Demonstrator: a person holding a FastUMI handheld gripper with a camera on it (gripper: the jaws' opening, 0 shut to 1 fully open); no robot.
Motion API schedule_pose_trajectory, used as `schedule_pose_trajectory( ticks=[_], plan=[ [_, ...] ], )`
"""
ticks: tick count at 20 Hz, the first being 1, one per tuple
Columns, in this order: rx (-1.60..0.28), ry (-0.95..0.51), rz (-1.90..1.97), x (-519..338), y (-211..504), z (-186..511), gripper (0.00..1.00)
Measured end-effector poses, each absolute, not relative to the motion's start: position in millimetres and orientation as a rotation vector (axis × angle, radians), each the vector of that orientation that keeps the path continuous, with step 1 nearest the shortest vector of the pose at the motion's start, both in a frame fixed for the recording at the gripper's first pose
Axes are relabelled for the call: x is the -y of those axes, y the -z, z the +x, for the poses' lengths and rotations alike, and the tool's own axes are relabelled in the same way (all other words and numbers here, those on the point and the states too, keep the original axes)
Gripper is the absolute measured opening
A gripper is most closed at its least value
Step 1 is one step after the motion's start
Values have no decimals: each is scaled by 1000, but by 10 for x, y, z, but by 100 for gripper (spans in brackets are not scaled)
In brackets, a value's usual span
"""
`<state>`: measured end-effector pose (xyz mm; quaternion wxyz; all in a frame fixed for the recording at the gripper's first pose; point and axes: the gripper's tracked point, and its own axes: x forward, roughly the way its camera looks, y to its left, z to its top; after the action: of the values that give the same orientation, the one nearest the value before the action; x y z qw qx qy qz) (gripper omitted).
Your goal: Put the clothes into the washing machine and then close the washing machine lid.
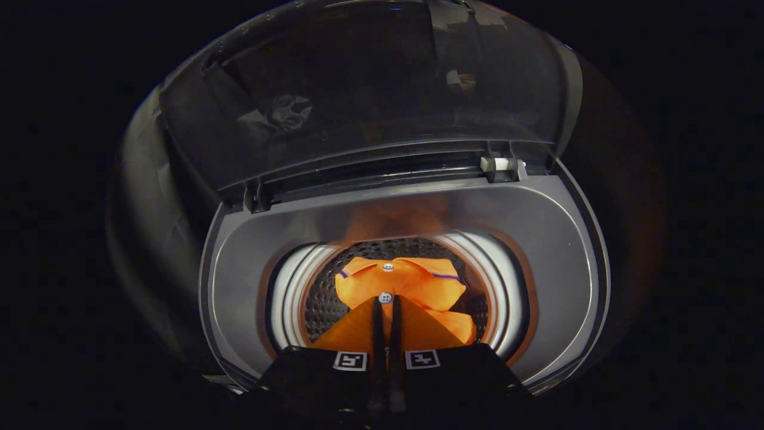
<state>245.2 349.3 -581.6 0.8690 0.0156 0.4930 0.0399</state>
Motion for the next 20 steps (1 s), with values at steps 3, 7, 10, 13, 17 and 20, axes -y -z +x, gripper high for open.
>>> schedule_pose_trajectory(
  ticks=[3,7,10,13,17,20],
  plan=[
    [-1022,-96,56,-3532,5818,2448,27],
    [-1003,-67,59,-3451,5784,2440,75],
    [-995,-53,49,-3377,5763,2408,98],
    [-980,-58,37,-3353,5713,2381,99],
    [-917,-67,35,-3321,5367,2360,99],
    [-817,-70,52,-3262,4826,2412,99]
  ],
)
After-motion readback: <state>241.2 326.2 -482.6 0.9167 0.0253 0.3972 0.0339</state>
